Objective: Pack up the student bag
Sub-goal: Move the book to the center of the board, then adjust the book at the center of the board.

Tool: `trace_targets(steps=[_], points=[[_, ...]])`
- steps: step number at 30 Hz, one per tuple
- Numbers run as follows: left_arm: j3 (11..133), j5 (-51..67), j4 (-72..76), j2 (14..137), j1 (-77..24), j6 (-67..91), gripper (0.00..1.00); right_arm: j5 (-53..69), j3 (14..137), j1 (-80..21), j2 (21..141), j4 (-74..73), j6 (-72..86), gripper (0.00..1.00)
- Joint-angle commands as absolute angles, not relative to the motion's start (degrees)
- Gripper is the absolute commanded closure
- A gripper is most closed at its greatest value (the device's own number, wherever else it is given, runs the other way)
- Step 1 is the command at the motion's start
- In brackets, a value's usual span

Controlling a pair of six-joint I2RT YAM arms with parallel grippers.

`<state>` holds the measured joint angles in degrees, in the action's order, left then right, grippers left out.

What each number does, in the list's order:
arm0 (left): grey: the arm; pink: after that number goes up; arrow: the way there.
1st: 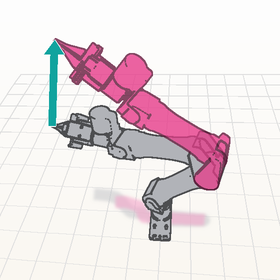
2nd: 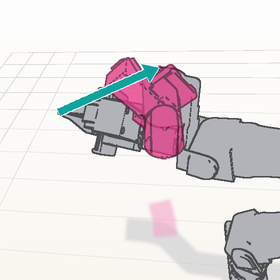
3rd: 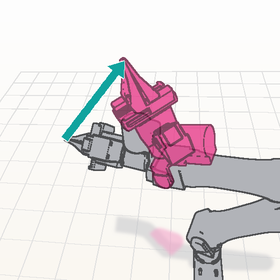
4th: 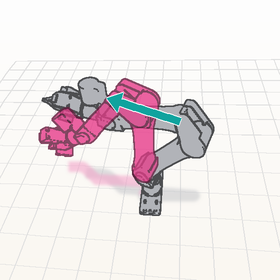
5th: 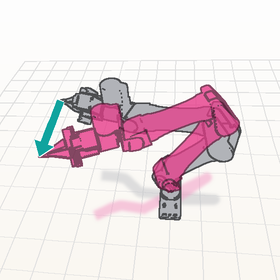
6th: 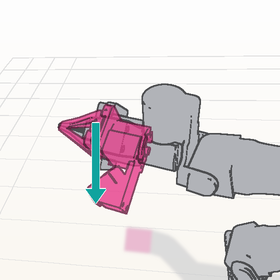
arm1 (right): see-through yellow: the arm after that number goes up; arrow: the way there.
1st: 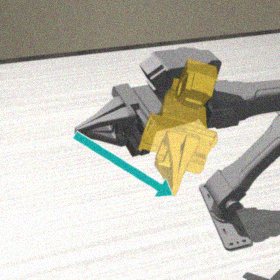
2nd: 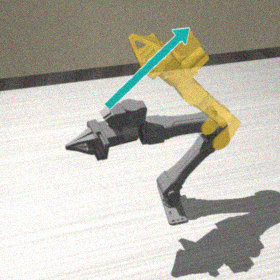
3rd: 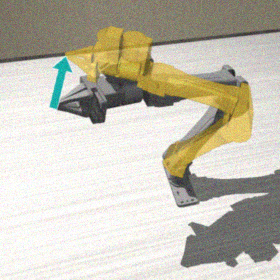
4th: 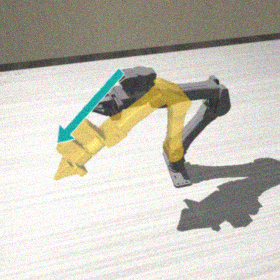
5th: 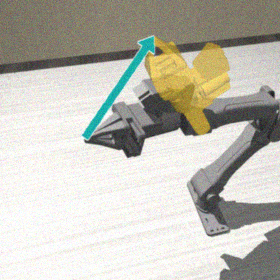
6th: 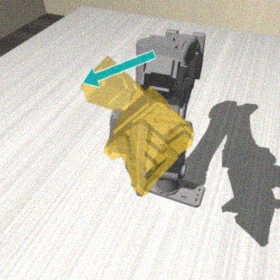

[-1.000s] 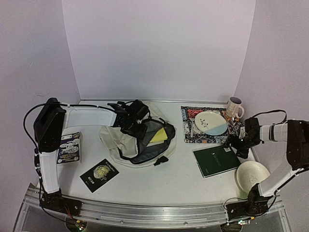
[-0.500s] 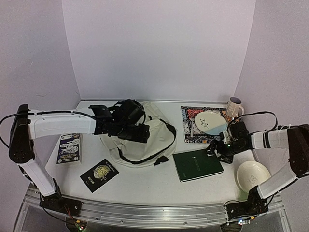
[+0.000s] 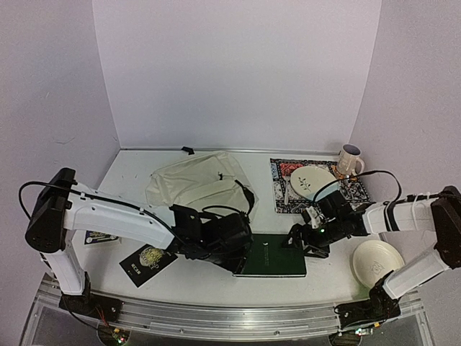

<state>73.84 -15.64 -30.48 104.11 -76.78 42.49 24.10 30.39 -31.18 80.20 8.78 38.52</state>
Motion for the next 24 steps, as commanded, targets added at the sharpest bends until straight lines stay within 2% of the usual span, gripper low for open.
trace_targets(steps=[1, 6, 14, 24], points=[[74.09, -16.54, -30.33, 105.79, -77.80, 45.41, 0.27, 25.02, 33.32, -36.88, 80.53, 7.84, 41.11, 0.02], [71.56, -16.22, -31.21, 106.32, -78.71, 47.13, 0.25, 25.34, 36.53, -40.93, 82.54, 7.61, 40.38, 0.02], [69.13, -14.65, -34.21, 108.45, -79.35, 48.89, 0.23, 16.72, 46.32, -40.41, 83.87, -6.64, 27.70, 0.02], [69.18, -14.24, -35.62, 110.75, -79.52, 49.15, 0.22, 16.03, 55.45, -39.67, 92.18, -10.98, 18.60, 0.02]])
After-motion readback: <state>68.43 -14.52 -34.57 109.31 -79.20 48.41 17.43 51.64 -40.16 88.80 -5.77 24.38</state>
